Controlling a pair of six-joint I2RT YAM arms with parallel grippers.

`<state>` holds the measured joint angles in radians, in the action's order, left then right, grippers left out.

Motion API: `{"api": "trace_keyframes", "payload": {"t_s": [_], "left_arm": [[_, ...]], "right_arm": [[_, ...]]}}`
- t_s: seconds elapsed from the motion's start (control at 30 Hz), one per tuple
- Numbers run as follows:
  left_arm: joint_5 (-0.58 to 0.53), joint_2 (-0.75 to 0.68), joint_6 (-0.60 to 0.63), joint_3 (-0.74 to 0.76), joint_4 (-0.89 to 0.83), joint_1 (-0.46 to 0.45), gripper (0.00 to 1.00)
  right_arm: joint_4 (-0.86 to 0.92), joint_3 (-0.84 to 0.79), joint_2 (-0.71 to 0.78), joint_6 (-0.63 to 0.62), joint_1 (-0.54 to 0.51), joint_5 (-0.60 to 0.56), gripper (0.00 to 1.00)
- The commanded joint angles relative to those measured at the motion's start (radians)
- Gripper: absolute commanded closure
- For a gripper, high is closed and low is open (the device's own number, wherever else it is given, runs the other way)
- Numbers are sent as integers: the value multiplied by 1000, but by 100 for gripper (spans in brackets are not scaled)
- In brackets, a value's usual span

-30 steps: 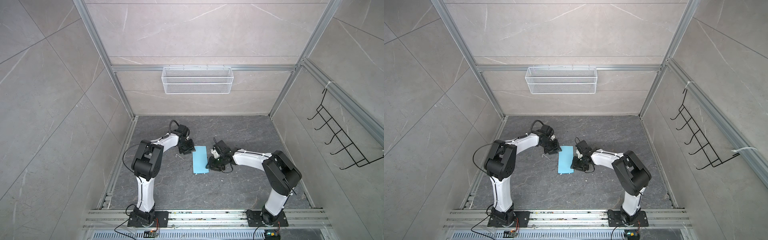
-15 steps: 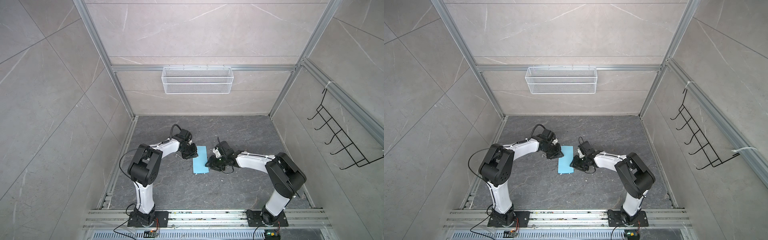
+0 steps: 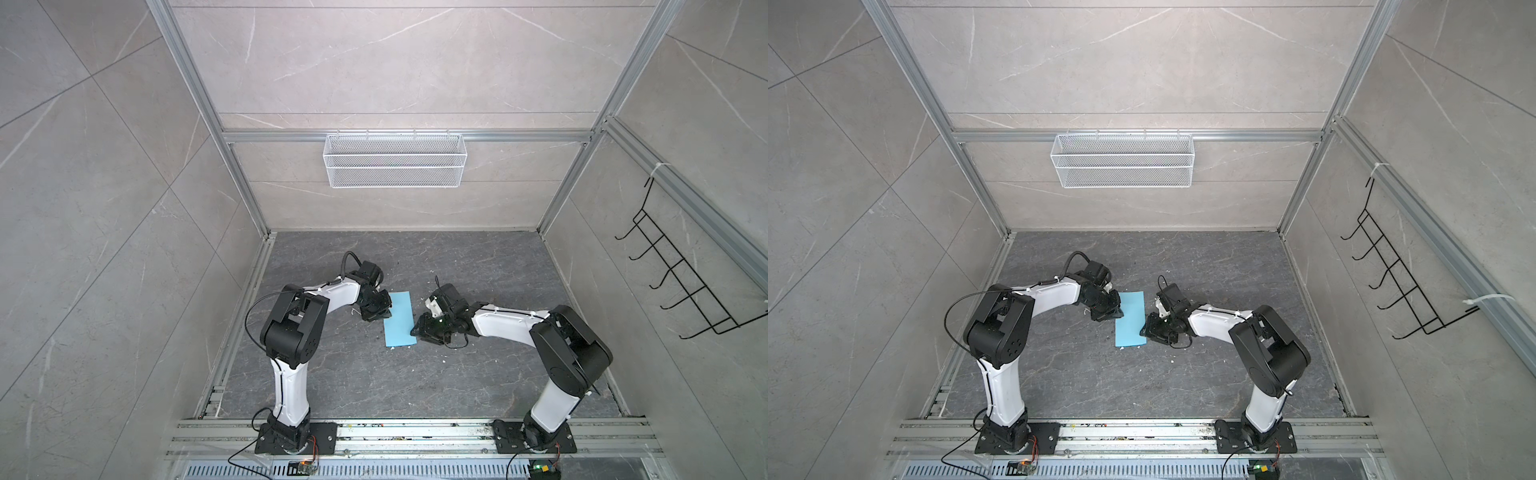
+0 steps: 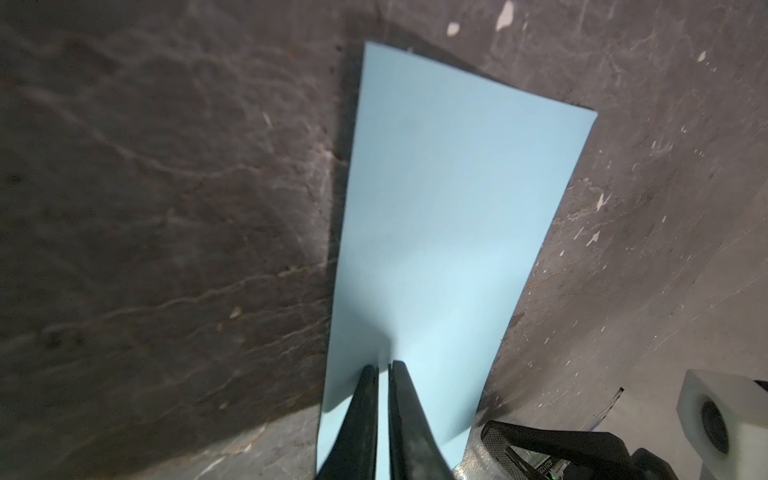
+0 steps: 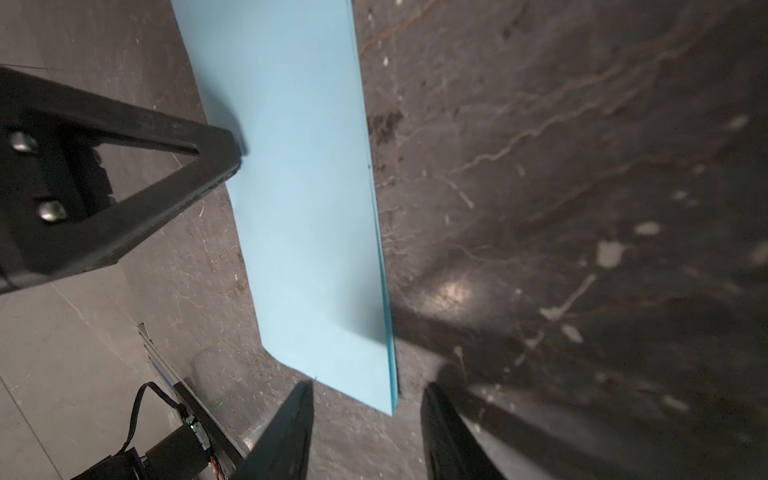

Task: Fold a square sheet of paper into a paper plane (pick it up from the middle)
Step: 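Lower both grippers onto the sheet's ends, pinching it at each end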

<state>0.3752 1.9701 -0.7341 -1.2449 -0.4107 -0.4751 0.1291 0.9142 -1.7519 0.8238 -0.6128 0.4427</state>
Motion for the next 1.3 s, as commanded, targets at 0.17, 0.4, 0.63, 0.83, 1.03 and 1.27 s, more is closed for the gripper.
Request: {"api": "trace_keyframes", "payload": {"t_s": [0.17, 0.4, 0.63, 0.83, 1.03, 1.27], "left_arm": [[-43, 34, -15, 13, -53, 3, 87], [-38, 42, -11, 14, -54, 4, 87], [-38, 46, -8, 12, -54, 3, 87], [-40, 49, -6, 12, -58, 3, 87], [-42, 50, -5, 15, -58, 3, 87], [-46, 50, -2, 16, -59, 3, 87]], "right_arm": [[-8, 25, -45, 5, 4, 47, 58], [-19, 34, -66, -4, 4, 70, 61], [-64, 28, -71, 3, 5, 91, 64], [-98, 9, -51, 9, 8, 95, 65], [-96, 6, -48, 11, 10, 96, 70], [-61, 9, -26, 7, 10, 106, 72]]}}
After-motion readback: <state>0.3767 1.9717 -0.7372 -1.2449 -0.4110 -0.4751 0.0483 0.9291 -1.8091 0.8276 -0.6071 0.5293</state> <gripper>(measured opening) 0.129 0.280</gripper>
